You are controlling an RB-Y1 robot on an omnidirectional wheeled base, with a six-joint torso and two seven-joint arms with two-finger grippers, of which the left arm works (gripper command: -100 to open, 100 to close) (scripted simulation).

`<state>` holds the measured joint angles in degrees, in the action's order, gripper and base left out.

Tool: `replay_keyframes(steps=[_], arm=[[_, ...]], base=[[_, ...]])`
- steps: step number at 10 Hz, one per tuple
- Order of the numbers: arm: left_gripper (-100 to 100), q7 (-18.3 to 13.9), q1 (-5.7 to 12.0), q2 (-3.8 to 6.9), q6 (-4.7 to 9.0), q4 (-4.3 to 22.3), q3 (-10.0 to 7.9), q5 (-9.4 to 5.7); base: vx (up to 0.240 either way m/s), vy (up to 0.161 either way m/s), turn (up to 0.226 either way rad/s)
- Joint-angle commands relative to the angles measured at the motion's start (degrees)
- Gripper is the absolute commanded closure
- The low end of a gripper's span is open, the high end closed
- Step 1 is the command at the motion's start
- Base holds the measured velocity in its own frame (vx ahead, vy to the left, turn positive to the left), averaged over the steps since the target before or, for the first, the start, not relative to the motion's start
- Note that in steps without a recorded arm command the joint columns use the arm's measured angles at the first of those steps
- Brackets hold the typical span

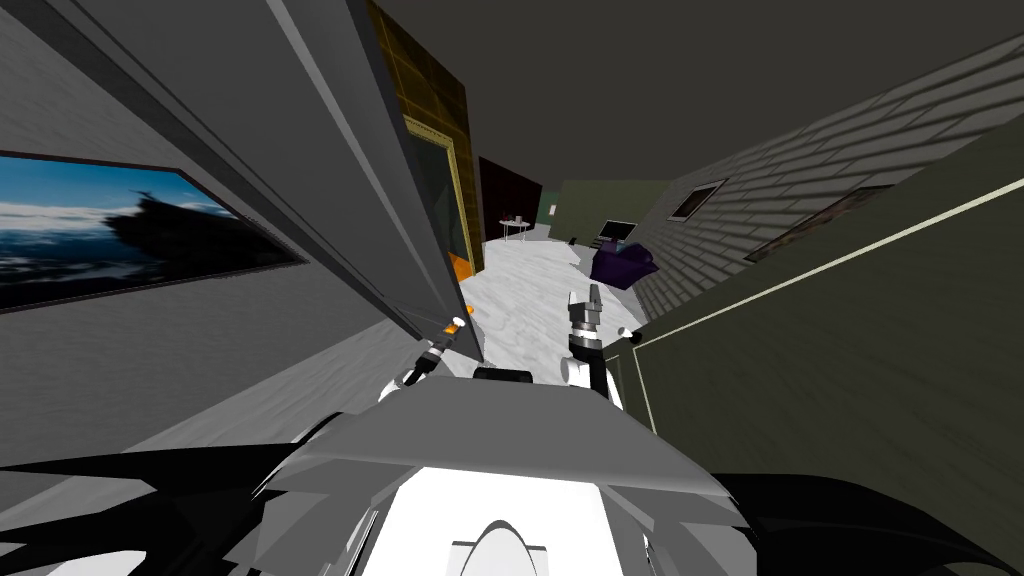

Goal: Push the door open

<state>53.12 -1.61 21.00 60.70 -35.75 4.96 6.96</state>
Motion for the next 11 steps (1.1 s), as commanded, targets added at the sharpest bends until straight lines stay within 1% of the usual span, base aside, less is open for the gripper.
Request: replay_keyframes(steps=[1, 2, 4, 5, 6, 7, 8, 9, 10, 11], arm=[[100, -2.9, 0.04, -0.23, -0.52, -0.9, -0.05, -0.89], [100, -3.4, 0.04, -0.23, -0.52, -0.9, -0.05, -0.89], [100, -7.0, 0.35, -0.71, -0.81, -0.9, 0.07, -1.94], [100, -7.4, 0.35, -0.71, -0.81, -0.9, 0.07, -1.94], [100, -9.5, 0.52, -0.97, -0.96, -0.8, 0.14, -2.51], [100, -10.9, 0.72, -1.27, -1.14, -0.8, 0.22, -3.17], [100, -11.8, 0.72, -1.27, -1.14, -0.8, 0.22, -3.17], [100, -13.8, 0.91, -1.57, -1.32, -0.8, 0.29, -3.83], [100, -14.0, 0.91, -1.57, -1.32, -0.8, 0.29, -3.83], [100, -16.2, 1.11, -1.87, -1.5, -0.8, 0.37, -4.49]], base=[[0.037, -0.002, 0.003], [0.032, 0.003, 0.002], [0.034, -0.002, 0.0], [0.025, 0.001, 0.002], [0.024, 0.005, 0.005], [0.031, 0.007, 0.002], [0.029, 0.003, -0.004], [0.034, 0.001, 0.008], [0.03, -0.005, 0.003], [0.031, -0.005, 0.001]])
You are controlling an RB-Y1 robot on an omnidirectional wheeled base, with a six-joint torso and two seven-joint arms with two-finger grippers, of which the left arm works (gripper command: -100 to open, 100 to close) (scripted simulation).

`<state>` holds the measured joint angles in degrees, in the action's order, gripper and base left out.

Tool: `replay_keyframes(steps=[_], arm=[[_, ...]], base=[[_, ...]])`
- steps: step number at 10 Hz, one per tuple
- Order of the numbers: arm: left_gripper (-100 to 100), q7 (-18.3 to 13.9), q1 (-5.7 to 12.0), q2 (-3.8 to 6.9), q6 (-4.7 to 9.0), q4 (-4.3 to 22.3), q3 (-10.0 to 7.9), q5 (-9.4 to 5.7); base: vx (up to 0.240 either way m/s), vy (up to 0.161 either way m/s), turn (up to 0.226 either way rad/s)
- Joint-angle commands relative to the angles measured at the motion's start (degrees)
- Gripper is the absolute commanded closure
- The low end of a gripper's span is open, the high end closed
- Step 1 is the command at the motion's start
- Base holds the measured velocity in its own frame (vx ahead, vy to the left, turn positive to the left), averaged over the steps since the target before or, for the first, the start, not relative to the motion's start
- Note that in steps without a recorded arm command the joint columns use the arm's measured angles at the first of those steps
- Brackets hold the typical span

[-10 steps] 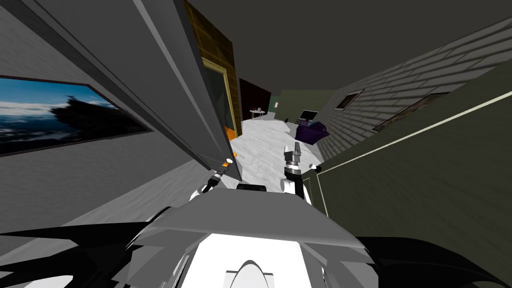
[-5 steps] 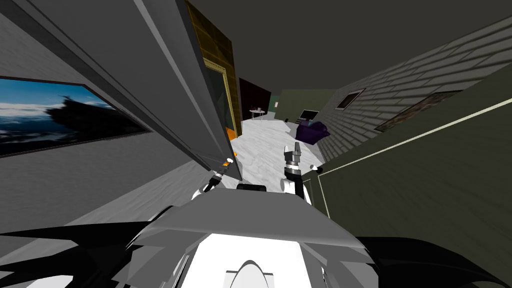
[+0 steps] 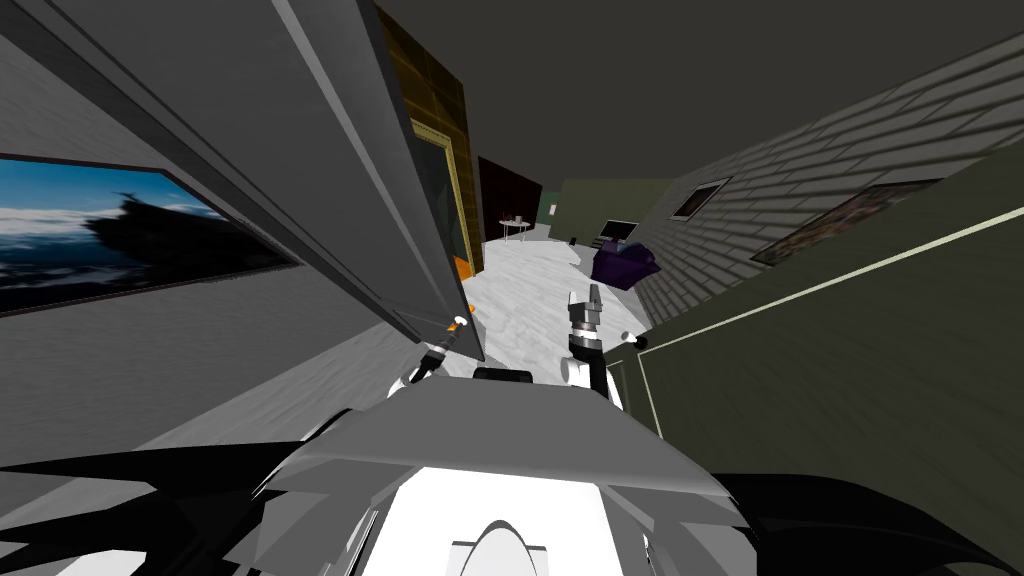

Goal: Push the door open

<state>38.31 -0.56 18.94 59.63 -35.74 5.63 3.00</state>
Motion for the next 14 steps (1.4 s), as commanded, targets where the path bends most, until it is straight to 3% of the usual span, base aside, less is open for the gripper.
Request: replay_keyframes(steps=[1, 4, 6, 9, 13, 14], arm=[[100, -2.9, 0.26, -0.12, -0.61, -0.7, -0.22, -1.21], [100, -6.0, 0.49, -0.47, -0.81, -0.7, -0.13, -1.97], [100, -9.8, 0.94, -1.17, -1.23, -0.6, 0.04, -3.5], [100, -13.0, 1.17, -1.52, -1.43, -0.6, 0.13, -4.27], [100, -19.1, 1.92, -2.68, -2.12, -0.5, 0.42, -6.8], [100, -20.1, 1.92, -2.68, -2.12, -0.5, 0.42, -6.8]], base=[[0.035, 0.0, 0.009], [0.034, 0.002, 0.001], [0.043, 0.004, 0.009], [0.034, 0.006, 0.002], [0.04, 0.001, 0.008], [0.045, 0.005, 0.0]])
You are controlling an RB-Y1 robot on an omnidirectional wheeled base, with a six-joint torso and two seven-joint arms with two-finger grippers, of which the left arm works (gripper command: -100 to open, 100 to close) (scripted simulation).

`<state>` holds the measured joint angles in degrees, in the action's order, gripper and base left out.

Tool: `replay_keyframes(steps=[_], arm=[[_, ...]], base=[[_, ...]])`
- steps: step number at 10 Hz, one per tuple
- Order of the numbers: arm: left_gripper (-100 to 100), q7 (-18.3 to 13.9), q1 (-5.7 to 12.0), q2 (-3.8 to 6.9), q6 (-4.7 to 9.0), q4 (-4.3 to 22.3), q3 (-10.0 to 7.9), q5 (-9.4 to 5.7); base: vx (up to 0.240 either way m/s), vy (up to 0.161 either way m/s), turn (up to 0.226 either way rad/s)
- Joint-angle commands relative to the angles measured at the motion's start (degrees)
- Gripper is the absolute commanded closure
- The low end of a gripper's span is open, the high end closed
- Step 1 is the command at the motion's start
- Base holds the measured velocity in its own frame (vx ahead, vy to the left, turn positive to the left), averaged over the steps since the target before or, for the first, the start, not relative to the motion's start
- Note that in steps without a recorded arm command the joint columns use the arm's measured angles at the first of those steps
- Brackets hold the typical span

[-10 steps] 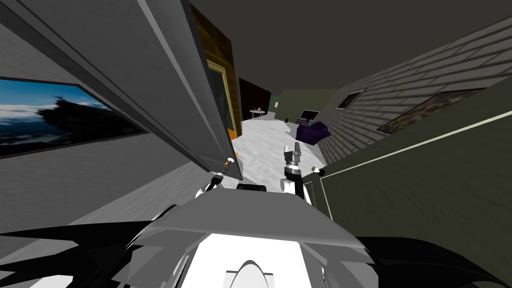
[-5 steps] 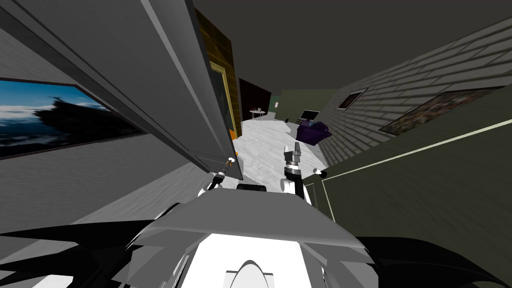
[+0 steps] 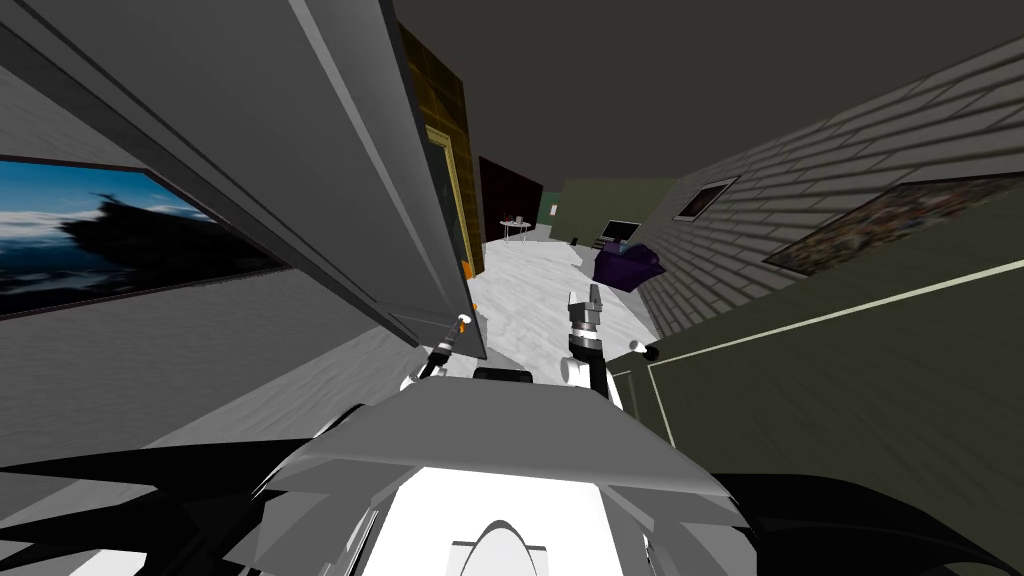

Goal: Push the door open

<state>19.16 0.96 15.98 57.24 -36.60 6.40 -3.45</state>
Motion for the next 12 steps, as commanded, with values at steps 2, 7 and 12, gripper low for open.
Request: replay_keyframes(steps=[2, 7, 12], arm=[[100, -3.3, 0.65, -0.1, 0.04, 0.4, -0.25, -1.19], [100, -10.4, 1.45, -1.34, -0.69, 0.5, 0.07, -3.88], [100, -17.5, 2.26, -2.61, -1.43, 0.6, 0.38, -6.62]], base=[[0.035, 0.006, 0.001], [0.044, 0.008, 0.006], [0.049, 0.001, 0.009]])
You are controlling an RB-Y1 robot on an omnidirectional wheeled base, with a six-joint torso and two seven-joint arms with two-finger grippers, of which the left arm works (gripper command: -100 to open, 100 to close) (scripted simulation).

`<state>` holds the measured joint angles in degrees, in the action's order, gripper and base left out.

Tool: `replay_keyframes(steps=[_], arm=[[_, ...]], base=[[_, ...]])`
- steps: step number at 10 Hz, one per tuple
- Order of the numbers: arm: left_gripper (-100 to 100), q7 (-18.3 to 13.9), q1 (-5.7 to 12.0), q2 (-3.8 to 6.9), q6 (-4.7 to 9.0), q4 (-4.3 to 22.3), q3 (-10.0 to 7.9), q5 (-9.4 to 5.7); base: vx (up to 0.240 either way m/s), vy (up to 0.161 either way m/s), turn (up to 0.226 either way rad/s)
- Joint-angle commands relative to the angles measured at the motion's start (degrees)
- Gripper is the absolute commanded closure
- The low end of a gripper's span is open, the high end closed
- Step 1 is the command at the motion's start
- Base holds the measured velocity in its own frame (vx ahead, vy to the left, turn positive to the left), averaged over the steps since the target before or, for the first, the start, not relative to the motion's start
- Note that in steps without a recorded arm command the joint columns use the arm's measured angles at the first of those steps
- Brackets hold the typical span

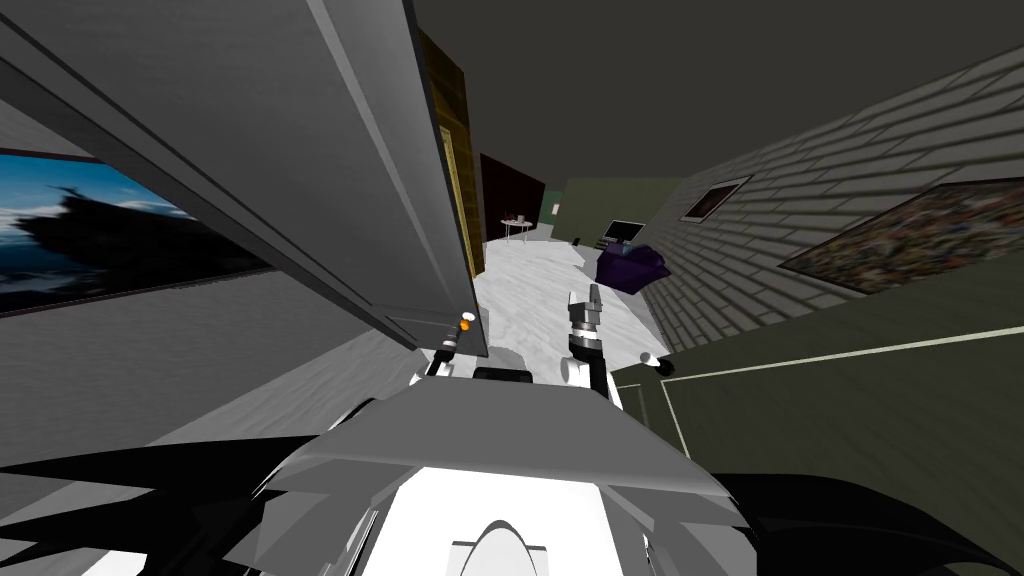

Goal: Push the door open

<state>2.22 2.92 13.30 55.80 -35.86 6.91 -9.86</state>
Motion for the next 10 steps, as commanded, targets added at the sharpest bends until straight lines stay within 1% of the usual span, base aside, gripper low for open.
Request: replay_keyframes(steps=[1, 2, 3, 4, 5, 6, 7, 8, 9, 10], arm=[[100, -2.9, 0.57, -0.36, -0.23, -0.1, -0.03, -1.13], [100, -4.3, 0.85, -0.79, -0.48, -0.1, 0.08, -2.06], [100, -5.3, 0.85, -0.79, -0.48, -0.1, 0.08, -2.06], [100, -7.2, 1.12, -1.22, -0.73, 0.0, 0.19, -2.98], [100, -7.7, 1.12, -1.22, -0.73, 0.0, 0.19, -2.98], [100, -10.0, 1.4, -1.65, -0.98, 0.0, 0.29, -3.91], [100, -11.4, 1.67, -2.08, -1.23, 0.1, 0.4, -4.83], [100, -12.4, 1.67, -2.08, -1.23, 0.1, 0.4, -4.83], [100, -14.5, 1.94, -2.51, -1.48, 0.1, 0.51, -5.76], [100, -14.8, 1.94, -2.51, -1.48, 0.1, 0.51, -5.76]], base=[[0.037, 0.007, 0.008], [0.05, 0.0, 0.018], [0.046, 0.007, 0.007], [0.045, 0.01, 0.005], [0.036, 0.005, -0.002], [0.044, 0.004, 0.014], [0.061, 0.003, 0.01], [0.047, 0.008, -0.002], [0.047, -0.004, 0.004], [0.035, -0.001, 0.009]])
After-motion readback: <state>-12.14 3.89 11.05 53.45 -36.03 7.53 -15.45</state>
